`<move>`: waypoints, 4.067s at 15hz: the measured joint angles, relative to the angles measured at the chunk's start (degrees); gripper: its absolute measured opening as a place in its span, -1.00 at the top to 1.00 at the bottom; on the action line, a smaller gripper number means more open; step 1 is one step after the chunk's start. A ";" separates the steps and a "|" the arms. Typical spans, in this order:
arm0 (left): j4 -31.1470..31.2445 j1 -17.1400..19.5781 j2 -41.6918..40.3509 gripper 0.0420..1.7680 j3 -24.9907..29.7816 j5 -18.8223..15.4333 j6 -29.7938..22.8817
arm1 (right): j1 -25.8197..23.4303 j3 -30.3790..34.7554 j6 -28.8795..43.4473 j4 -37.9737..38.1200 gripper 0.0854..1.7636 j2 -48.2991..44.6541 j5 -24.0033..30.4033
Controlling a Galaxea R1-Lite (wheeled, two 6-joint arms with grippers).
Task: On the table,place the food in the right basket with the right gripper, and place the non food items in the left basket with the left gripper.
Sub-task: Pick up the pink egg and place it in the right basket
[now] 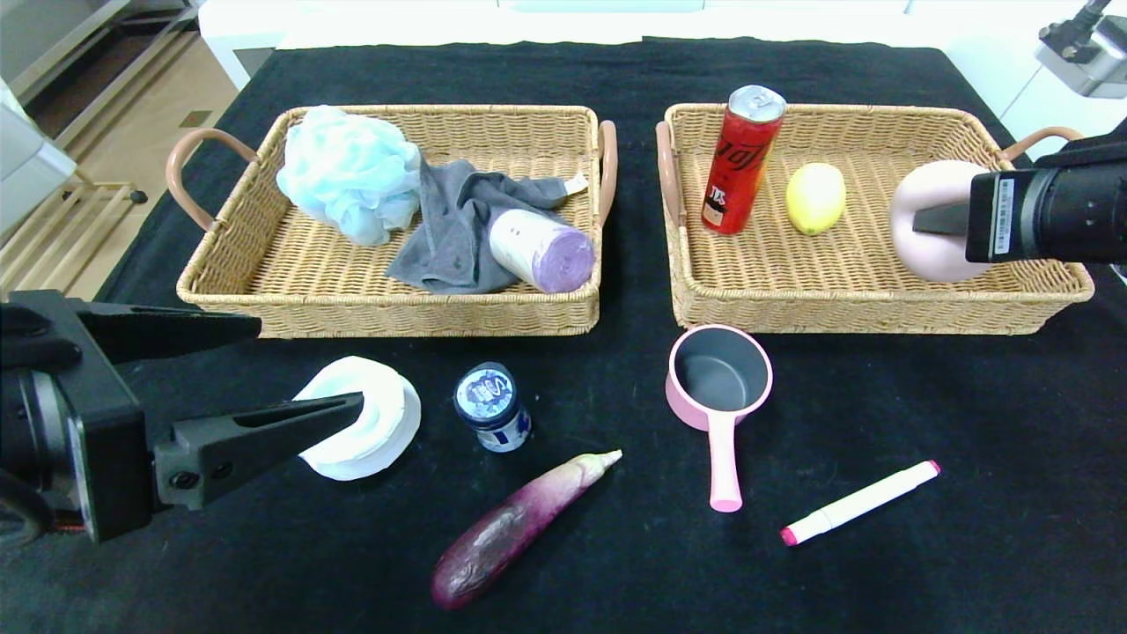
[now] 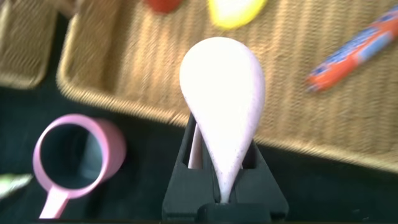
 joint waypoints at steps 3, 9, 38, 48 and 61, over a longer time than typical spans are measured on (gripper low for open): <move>0.00 0.00 0.02 -0.94 0.00 -0.01 0.00 | -2.97 -4.13 -0.04 -0.09 0.91 2.54 0.00; 0.00 0.00 0.02 -0.94 0.00 -0.09 0.00 | -6.25 -8.79 0.00 -0.57 0.91 7.14 -0.09; 0.01 0.00 -0.26 -0.94 0.09 -0.32 0.09 | -9.92 -17.20 -0.13 -0.68 -0.48 16.65 0.11; 0.01 0.00 -0.37 -0.94 0.09 -0.23 0.09 | -10.02 -16.90 -0.33 -0.44 -0.80 15.77 0.11; 0.01 0.00 -0.72 -0.94 0.09 -0.23 0.09 | -9.58 -4.39 -4.95 0.17 -0.91 2.90 6.03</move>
